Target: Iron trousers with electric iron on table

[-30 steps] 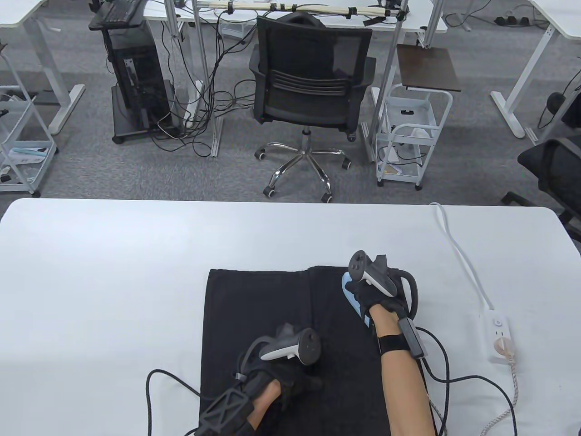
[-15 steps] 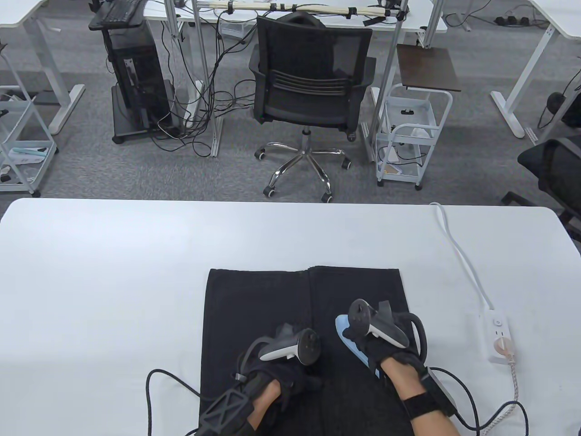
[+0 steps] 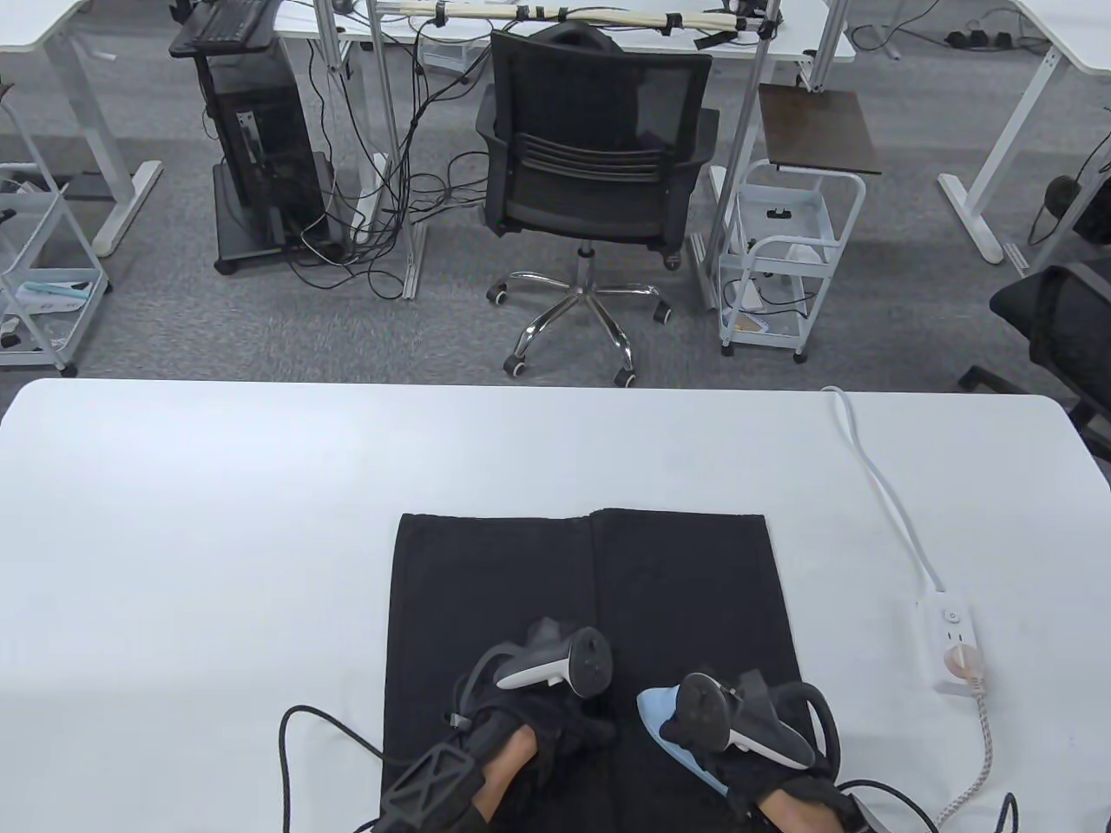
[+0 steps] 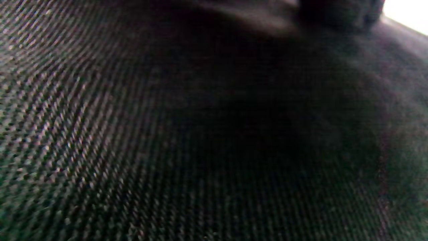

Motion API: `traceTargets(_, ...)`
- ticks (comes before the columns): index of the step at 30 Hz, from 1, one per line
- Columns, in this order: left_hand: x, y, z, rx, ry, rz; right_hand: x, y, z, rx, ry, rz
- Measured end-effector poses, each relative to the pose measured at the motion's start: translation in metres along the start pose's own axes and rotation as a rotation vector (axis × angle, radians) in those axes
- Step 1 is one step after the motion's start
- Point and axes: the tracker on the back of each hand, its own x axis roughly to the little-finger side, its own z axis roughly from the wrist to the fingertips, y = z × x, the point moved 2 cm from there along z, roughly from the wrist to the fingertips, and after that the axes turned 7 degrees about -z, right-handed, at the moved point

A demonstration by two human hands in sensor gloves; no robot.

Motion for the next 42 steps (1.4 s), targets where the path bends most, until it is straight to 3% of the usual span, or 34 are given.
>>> traceTargets(14, 0.000, 0.000, 0.000, 0.002, -0.001, -0.002, 0.056, -0.019, 0.140, -0.056, 0.307, 0.056)
traceTargets(22, 0.000, -0.001, 0.000, -0.001, -0.001, -0.003, 0.073, -0.022, 0.173, -0.087, 0.433, 0.107)
traceTargets(28, 0.001, -0.001, 0.000, -0.002, -0.001, -0.004, 0.072, -0.021, 0.169, -0.098, 0.429, 0.115)
traceTargets(32, 0.001, -0.001, 0.000, 0.004, 0.001, -0.008, 0.064, -0.019, 0.154, -0.088, 0.379, 0.103)
traceTargets(42, 0.002, -0.001, 0.000, 0.002, 0.000, -0.005, 0.023, -0.008, 0.064, -0.056, 0.187, 0.060)
